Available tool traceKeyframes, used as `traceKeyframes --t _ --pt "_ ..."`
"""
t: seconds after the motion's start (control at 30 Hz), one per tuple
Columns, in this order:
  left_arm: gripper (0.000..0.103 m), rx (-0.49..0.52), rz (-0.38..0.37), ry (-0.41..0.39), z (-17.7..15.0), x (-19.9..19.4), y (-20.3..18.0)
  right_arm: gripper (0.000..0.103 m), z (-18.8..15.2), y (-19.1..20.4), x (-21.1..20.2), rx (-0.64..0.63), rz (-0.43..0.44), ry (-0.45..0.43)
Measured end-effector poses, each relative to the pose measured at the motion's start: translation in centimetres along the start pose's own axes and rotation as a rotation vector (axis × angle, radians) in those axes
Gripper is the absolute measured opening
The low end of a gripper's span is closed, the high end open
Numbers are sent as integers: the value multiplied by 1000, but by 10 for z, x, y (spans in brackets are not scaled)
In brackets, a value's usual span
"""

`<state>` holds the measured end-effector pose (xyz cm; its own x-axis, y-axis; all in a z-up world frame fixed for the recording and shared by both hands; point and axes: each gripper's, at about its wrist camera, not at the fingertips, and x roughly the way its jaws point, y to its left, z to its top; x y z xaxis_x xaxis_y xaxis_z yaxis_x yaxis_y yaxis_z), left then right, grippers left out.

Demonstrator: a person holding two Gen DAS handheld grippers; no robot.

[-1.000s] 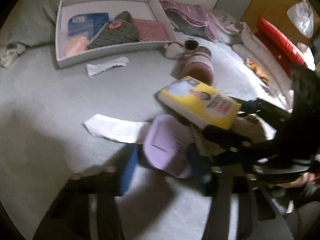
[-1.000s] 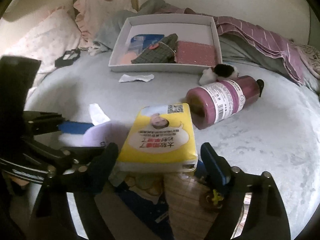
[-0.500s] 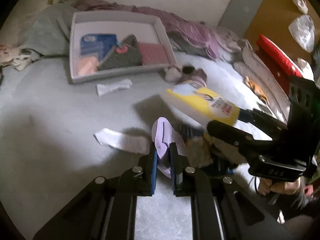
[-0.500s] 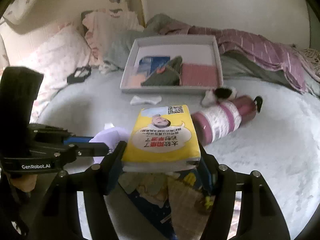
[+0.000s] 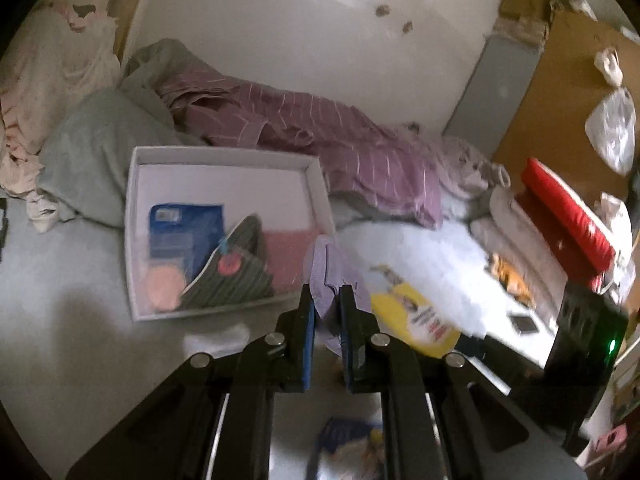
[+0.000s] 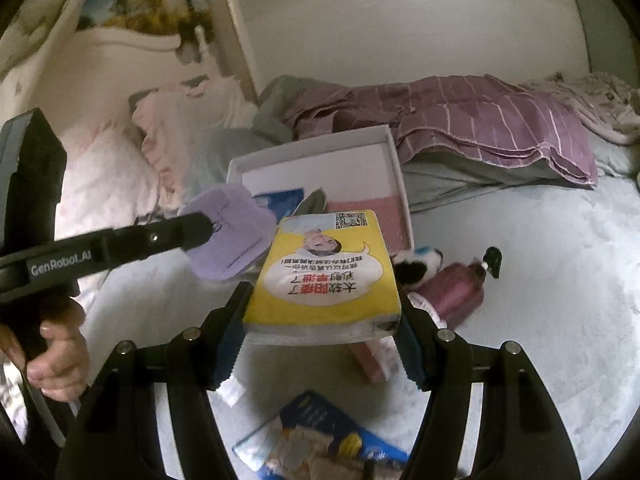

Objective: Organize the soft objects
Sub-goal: 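Lower the yellow book into the tray and open the right tool while the left tool carries the lavender pad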

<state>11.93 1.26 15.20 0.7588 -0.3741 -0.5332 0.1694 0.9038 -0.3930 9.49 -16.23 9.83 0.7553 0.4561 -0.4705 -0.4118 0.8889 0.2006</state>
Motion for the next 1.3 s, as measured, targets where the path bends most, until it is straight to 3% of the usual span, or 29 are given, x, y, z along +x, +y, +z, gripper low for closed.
traceKeyframes --t 0.27,0.4,0.47,0.63,0.73,0.83,1.07,1.2,1.3 --pt "10 -119 17 -57 31 59 13 67 24 -30 20 108 -15 -6" --pt "9 -152 113 -96 32 79 46 67 34 -32 45 122 -3 -4" --pt "9 -194 92 -111 30 83 63 67 40 -33 59 145 7 -27" --pt "9 -294 -62 -174 25 87 98 67 63 -32 104 194 27 -8" --pt "10 -312 -59 -197 25 93 105 67 78 -30 127 188 -1 8" --pt "10 -334 -39 -210 22 96 111 67 89 -29 139 192 4 -30" --pt "10 -352 20 -221 19 96 119 68 104 -44 188 216 -59 26" --pt "10 -340 59 -209 18 99 120 68 99 -51 218 247 -61 181" --pt "10 -326 65 -205 17 99 117 74 104 -43 215 197 -63 180"
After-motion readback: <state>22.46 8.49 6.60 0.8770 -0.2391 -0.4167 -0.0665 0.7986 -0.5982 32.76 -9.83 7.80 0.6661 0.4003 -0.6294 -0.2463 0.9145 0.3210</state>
